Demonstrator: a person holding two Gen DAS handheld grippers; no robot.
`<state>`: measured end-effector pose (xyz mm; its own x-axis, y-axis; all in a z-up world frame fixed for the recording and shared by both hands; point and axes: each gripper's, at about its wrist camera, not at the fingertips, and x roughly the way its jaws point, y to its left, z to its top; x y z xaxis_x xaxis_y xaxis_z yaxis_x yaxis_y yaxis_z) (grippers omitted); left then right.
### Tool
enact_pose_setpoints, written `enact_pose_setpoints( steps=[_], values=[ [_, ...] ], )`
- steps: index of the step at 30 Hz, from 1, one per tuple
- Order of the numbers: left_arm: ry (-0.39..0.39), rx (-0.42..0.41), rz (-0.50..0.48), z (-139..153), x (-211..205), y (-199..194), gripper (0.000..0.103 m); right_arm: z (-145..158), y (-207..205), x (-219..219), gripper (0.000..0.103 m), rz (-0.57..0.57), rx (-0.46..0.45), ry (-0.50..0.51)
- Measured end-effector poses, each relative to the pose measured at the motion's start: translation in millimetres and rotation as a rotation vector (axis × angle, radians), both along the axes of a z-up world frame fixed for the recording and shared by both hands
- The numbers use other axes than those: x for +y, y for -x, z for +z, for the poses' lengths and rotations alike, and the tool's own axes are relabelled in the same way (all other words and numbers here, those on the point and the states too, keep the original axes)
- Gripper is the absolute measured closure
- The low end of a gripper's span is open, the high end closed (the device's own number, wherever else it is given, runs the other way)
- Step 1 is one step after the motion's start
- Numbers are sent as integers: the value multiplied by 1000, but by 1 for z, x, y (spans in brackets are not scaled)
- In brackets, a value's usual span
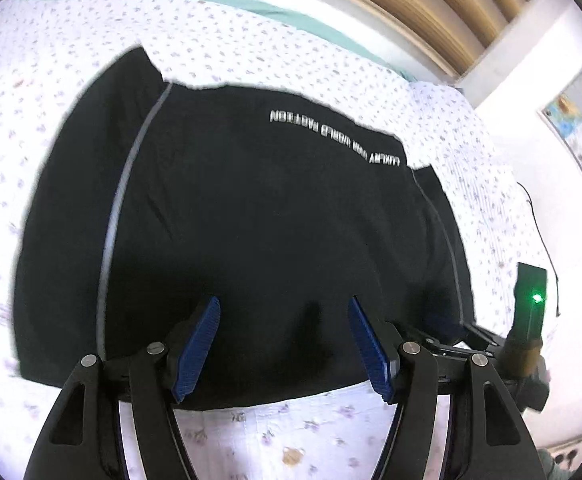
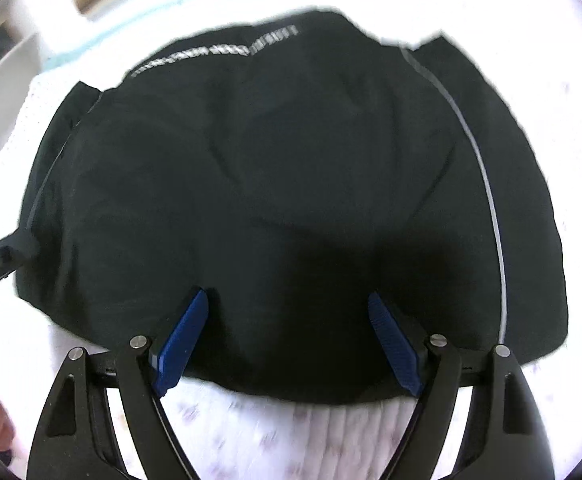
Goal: Fold large clothes
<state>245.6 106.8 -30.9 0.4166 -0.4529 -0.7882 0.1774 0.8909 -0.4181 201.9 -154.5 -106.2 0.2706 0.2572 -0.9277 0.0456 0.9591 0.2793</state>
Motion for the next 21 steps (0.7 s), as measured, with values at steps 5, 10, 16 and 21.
enact_pose_setpoints(
  steps=[5, 10, 16, 21],
  values=[
    [-61, 26, 30, 35, -8, -35, 35, 44, -46, -20, 19, -38, -16, -15],
    [-159, 64, 30, 19, -28, -99, 35, 43, -116, -18, 19, -33, -25, 15],
    [-110, 167, 31, -43, -38, -166, 35, -18, -172, 4, 13, 39, 48, 89],
    [-133, 211, 13, -72, -40, -196, 31, -43, -191, 8, 0, 71, 56, 132]
  ],
)
